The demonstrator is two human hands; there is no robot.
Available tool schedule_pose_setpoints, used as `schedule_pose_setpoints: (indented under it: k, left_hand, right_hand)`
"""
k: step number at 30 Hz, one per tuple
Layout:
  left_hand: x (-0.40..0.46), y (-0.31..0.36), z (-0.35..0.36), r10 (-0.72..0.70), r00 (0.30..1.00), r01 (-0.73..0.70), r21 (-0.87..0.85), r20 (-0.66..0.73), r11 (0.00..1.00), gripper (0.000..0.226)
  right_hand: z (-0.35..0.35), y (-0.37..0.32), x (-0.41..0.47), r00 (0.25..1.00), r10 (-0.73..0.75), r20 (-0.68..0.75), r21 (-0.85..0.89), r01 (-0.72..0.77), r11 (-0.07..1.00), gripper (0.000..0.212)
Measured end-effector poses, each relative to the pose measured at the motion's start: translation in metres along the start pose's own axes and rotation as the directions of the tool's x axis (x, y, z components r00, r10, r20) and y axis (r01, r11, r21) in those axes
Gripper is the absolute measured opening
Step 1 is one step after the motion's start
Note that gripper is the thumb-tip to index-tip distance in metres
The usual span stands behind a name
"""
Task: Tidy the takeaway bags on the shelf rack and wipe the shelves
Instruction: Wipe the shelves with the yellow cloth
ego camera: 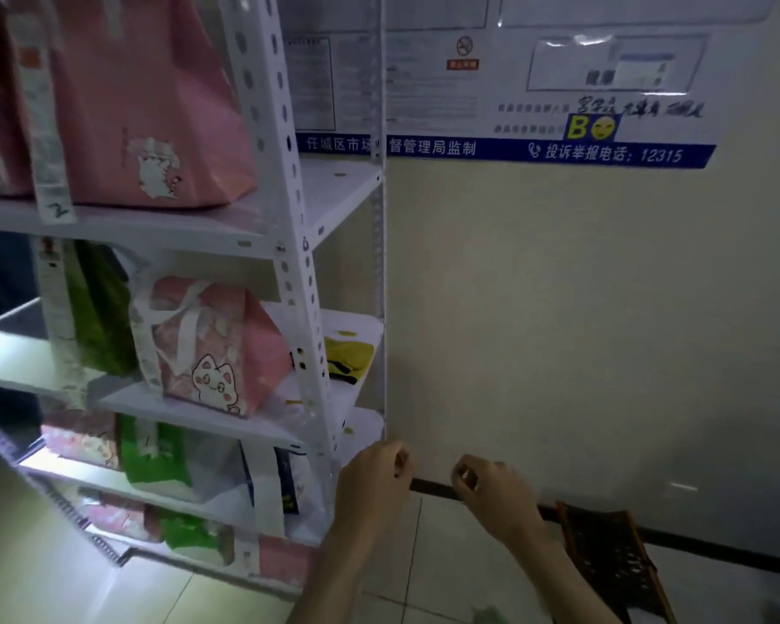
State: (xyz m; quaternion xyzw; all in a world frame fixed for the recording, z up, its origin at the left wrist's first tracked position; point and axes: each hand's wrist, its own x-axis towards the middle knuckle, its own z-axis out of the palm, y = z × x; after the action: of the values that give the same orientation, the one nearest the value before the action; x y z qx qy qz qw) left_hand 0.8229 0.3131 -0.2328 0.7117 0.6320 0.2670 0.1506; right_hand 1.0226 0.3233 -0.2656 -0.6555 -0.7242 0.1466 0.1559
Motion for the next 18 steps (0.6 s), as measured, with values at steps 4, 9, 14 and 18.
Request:
schedule_pose_setpoints:
  k: [4,9,14,18]
  left_hand:
    - [0.033,0.003,0.015,-0.089,0.992,0.090,0.007,-0.092,0.996,0.028]
    - [0.064,0.019,0.031,-0.245,0.945,0.264,0.061,-0.218,0.963,0.031]
    - [0.069,0.045,0.022,-0.394,0.857,0.434,0.055,-0.331,0.899,0.018]
    - [0.064,0.052,0.004,-0.476,0.762,0.546,0.041,-0.440,0.837,0.010]
  right_hand:
    - [0.002,0.017,0.058,0.994,-0.107,0.023,0.049,0.106,0.993,0.015]
    - [0.004,0.040,0.125,0.957,-0.273,0.098,0.127,0.260,0.957,0.022]
    - [0.000,0.049,0.170,0.880,-0.444,0.168,0.233,0.402,0.885,0.021]
    - [-0.001,0.032,0.197,0.819,-0.557,0.140,0.298,0.501,0.812,0.023]
